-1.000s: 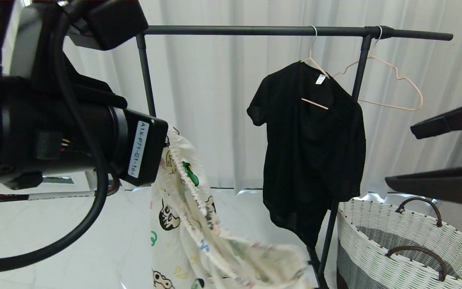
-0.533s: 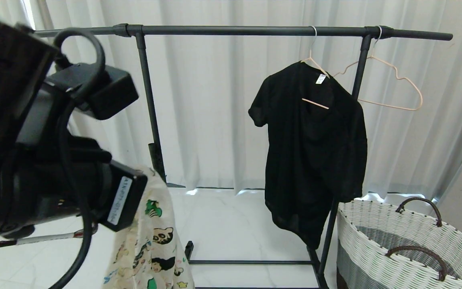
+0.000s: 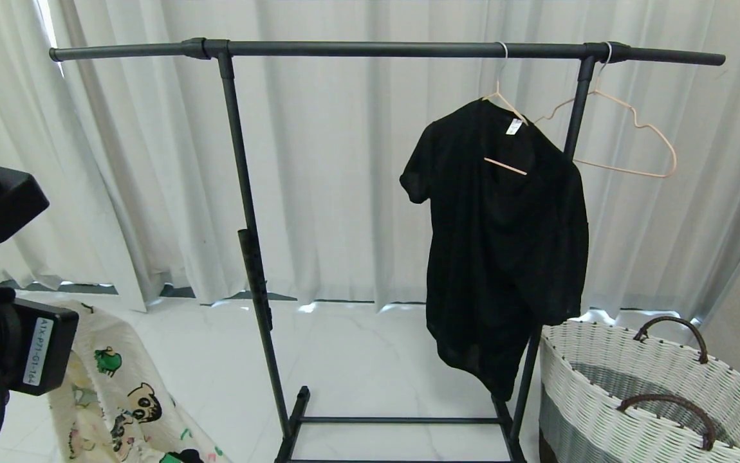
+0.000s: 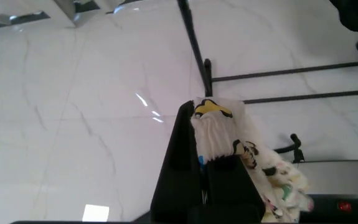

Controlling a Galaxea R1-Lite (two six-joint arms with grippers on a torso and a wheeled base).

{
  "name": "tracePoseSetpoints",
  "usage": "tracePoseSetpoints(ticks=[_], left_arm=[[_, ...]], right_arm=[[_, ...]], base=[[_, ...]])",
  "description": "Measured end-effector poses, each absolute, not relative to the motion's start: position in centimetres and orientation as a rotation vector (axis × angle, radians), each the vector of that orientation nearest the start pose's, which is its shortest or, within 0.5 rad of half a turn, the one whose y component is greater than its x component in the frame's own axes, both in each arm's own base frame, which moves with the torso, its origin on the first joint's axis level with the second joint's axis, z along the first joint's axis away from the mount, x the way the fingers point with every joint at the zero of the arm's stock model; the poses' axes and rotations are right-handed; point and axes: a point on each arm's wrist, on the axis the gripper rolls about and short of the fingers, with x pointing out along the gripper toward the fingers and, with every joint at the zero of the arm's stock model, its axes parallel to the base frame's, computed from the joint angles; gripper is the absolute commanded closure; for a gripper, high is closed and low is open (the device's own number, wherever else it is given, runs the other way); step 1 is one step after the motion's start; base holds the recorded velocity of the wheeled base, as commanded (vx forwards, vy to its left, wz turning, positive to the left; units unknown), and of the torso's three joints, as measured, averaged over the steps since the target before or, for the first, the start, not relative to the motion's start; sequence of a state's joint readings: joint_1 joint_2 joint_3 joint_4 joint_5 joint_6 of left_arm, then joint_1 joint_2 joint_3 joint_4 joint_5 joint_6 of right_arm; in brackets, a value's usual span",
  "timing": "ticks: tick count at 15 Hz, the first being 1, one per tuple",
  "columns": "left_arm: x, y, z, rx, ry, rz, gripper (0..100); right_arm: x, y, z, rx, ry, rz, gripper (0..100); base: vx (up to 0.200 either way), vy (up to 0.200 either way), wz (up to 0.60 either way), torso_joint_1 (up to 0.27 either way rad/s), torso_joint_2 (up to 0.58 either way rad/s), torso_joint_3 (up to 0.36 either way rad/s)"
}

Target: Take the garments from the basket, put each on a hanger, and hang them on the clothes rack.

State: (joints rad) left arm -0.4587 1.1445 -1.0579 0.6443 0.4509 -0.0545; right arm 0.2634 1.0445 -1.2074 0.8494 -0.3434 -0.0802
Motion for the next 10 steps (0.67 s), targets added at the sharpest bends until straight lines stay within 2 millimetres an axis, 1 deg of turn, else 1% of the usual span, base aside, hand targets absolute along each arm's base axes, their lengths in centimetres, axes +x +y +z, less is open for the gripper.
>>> tracePoseSetpoints(ticks=[1, 3, 4, 10], left_arm=[[12.11, -4.74, 26.64, 0.264, 0.654, 0.021, 100], [12.05, -4.61, 26.69, 0.26, 0.65, 0.028, 100], [12.02, -4.56, 26.63, 0.261, 0.653, 0.031, 100], [11.97, -4.51, 26.43, 0.262, 0.66, 0.032, 100]], right_arm=[[8.71, 1.53, 29.39, -0.284, 0.644, -0.057, 0], [8.71, 1.5, 29.0, -0.283, 0.635, -0.06, 0], [8.88, 1.55, 29.0, -0.277, 0.622, -0.059, 0], [9.48, 1.49, 28.78, -0.253, 0.638, -0.041, 0]], base=[[0.0, 0.0, 0.0, 0.032, -0.08, -0.066], [0.0, 0.0, 0.0, 0.046, -0.23, -0.205], [0.0, 0.0, 0.0, 0.115, -0.46, -0.271], [0.0, 0.0, 0.0, 0.178, -0.46, -0.286]])
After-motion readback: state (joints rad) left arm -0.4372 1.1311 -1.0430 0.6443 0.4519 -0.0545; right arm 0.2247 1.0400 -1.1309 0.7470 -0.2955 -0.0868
